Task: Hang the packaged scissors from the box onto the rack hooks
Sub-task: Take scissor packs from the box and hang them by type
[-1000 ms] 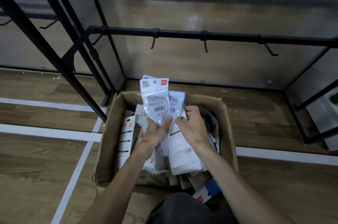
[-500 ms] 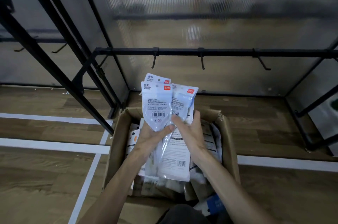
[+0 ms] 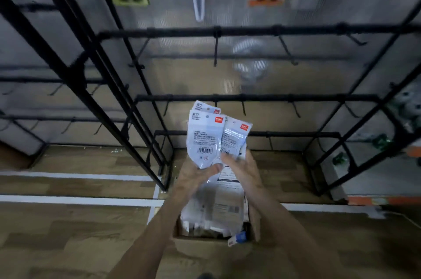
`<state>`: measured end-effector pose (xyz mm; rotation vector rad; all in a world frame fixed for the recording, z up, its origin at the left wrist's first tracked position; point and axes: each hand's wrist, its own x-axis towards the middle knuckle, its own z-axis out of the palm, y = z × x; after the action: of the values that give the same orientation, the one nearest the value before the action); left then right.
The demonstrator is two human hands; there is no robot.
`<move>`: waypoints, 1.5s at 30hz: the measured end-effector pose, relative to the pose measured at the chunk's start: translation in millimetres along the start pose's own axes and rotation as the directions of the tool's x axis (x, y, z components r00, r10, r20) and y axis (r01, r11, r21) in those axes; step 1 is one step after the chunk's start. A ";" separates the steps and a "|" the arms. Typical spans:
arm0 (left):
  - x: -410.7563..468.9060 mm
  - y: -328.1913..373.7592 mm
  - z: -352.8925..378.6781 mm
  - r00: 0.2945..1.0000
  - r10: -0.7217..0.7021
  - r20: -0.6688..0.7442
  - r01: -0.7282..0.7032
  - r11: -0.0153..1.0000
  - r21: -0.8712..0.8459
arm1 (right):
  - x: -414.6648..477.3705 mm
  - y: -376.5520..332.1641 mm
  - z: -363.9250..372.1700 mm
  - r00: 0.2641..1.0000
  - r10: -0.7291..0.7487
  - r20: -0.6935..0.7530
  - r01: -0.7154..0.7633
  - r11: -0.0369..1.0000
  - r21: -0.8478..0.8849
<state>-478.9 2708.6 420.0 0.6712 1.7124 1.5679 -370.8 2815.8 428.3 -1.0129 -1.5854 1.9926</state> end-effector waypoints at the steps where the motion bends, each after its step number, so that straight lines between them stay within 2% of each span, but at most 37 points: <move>1: -5.8 31.7 -0.7 1.000 0.005 -0.008 -0.005 1.000 0.009 | -11.1 -30.0 4.2 1.000 -0.007 -0.013 0.007 1.000 0.009; 7: -33.1 185.6 -7.8 0.996 0.085 0.000 -0.085 0.994 0.062 | -72.3 -183.6 25.9 0.996 -0.077 -0.054 0.077 0.997 0.014; 13: -76.5 285.5 -4.8 0.980 0.196 0.023 -0.197 0.978 0.072 | -118.5 -263.9 36.2 0.991 -0.111 -0.073 0.113 0.993 0.021; 15: -86.0 300.5 0.5 0.968 0.248 0.035 -0.250 0.966 0.070 | -130.1 -276.9 38.8 0.979 -0.138 -0.148 0.142 0.990 0.016; 17: -106.8 316.6 7.9 0.976 0.220 0.008 -0.220 0.975 0.039 | -147.3 -293.5 37.6 0.970 -0.138 -0.198 0.148 0.988 0.034; 21: -138.8 324.8 17.4 0.986 0.165 -0.009 -0.165 0.980 -0.107 | -171.0 -315.6 24.6 0.976 -0.135 -0.173 0.145 0.988 0.044; 25: -161.6 332.1 15.9 0.986 0.157 -0.050 -0.162 0.980 -0.120 | -193.4 -322.2 23.1 0.973 -0.128 -0.193 0.138 0.989 0.044; 32: -185.1 352.9 15.8 0.986 0.069 -0.153 -0.107 0.961 -0.256 | -209.5 -335.5 37.9 0.938 -0.226 -0.263 0.229 0.973 -0.018; 33: -185.6 354.5 13.7 0.987 0.044 -0.156 -0.088 0.955 -0.284 | -206.4 -335.4 39.0 0.935 -0.210 -0.285 0.227 0.974 0.026; 36: -180.7 357.3 2.5 0.989 -0.047 -0.140 -0.010 0.926 -0.378 | -192.2 -334.1 45.5 0.934 -0.043 -0.354 0.135 0.962 0.238; 38: -169.9 358.4 -7.8 0.989 -0.074 -0.125 0.022 0.927 -0.374 | -180.3 -333.4 51.2 0.942 0.055 -0.330 0.070 0.932 0.357; 42: -137.6 361.4 -26.4 0.990 -0.032 -0.135 -0.003 0.968 -0.252 | -152.5 -337.2 59.4 0.966 0.133 -0.220 0.004 0.847 0.531; 45: -105.8 365.8 -40.9 0.987 0.043 -0.156 -0.067 0.986 -0.152 | -128.8 -346.6 61.8 0.972 0.131 -0.197 0.009 0.811 0.585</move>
<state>-477.6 2648.6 798.3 0.5348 1.6688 1.8126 -375.7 2781.6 801.7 -0.9918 -0.7373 2.1103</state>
